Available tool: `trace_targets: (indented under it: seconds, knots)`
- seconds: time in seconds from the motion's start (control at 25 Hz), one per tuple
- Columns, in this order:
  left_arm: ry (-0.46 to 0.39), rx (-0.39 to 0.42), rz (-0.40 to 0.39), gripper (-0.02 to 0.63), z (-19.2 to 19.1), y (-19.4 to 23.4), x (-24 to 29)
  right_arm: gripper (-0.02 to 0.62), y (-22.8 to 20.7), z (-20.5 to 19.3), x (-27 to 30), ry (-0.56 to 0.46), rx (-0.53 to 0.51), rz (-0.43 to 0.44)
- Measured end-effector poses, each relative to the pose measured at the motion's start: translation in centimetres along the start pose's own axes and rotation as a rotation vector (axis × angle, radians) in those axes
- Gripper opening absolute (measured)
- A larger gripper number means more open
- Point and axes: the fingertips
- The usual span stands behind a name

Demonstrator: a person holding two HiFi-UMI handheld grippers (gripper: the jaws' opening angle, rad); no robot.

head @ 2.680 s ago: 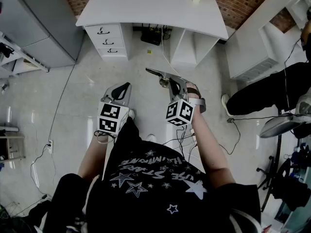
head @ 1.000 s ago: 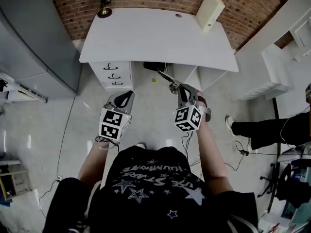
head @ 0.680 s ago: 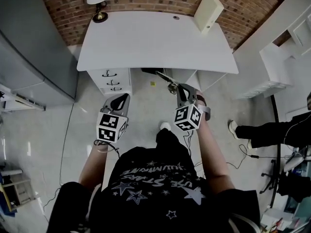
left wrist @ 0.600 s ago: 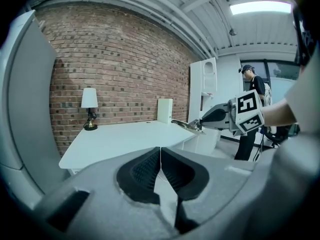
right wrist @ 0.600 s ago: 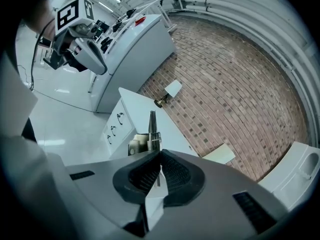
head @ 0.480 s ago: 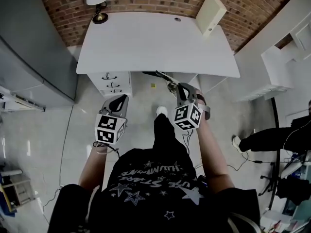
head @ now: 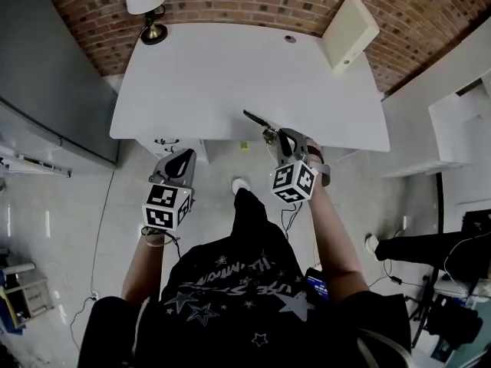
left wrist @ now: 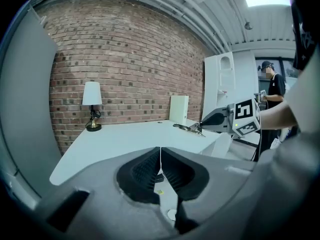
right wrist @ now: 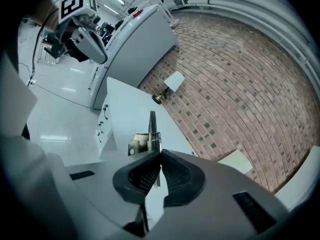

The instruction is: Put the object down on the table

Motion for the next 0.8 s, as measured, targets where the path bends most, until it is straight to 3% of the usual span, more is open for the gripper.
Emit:
trace_targets:
  seconds: [0.4,0.8]
  knots:
    - [0.036,-0.029,0.048,0.021,6.6,3.4,14.0,0.011,-11.2,-3.7,14.1,0.005,-0.015,0.027]
    - [0.043,-0.01,0.038,0.021,11.4,5.1,25.1,0.011,-19.0,-9.1,23.3,0.064,-0.158,0.016]
Point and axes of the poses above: the fingertips, and each gripper's own axes: x forward along the fingers, y to its left, z out of its top, and after that the axes turned 4 degrees about -x, right-handed
